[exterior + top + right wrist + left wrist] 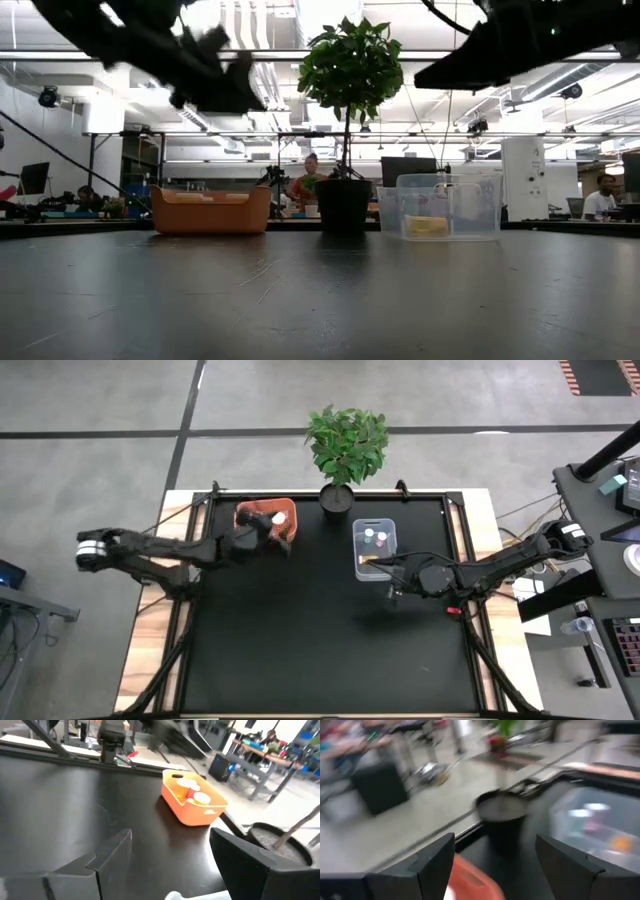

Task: Pick and place medicine bottles into bin by pill shape (circle, oval)
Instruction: Return to Home Position

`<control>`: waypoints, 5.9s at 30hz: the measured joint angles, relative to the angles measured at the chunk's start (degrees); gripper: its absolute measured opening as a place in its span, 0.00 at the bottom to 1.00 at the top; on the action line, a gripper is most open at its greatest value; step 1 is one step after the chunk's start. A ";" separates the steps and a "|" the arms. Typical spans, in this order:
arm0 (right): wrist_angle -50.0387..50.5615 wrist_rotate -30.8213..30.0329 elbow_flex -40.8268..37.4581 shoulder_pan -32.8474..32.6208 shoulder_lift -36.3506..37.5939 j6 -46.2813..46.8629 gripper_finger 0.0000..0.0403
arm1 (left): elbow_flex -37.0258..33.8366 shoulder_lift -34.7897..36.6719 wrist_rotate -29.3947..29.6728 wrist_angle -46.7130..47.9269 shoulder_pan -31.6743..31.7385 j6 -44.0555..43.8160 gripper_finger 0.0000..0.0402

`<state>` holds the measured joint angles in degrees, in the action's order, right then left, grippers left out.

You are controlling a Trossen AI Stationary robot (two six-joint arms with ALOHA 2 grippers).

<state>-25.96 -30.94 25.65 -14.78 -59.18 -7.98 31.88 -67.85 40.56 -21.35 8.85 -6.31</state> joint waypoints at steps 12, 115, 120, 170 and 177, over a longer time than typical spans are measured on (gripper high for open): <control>-3.64 18.04 -8.19 11.46 11.86 -5.10 0.58 | -6.02 16.17 -32.49 2.84 -17.43 16.34 0.60; 18.86 21.70 -25.03 14.71 58.29 4.98 0.34 | -31.61 54.83 -34.25 11.53 -16.91 15.73 0.09; 18.86 21.71 -25.05 14.70 58.29 4.98 0.35 | -31.61 54.87 -34.25 11.51 -16.91 15.73 0.09; 18.88 21.72 -25.05 14.70 58.29 4.98 0.34 | -31.61 54.38 -34.25 11.53 -16.91 15.74 0.09; 18.86 21.71 -25.05 14.71 58.27 4.98 0.35 | -31.61 54.38 -34.25 11.53 -16.90 15.73 0.09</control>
<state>-7.09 -9.23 0.60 -0.08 -0.90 -3.01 0.27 -13.47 6.31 -9.82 -8.05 9.42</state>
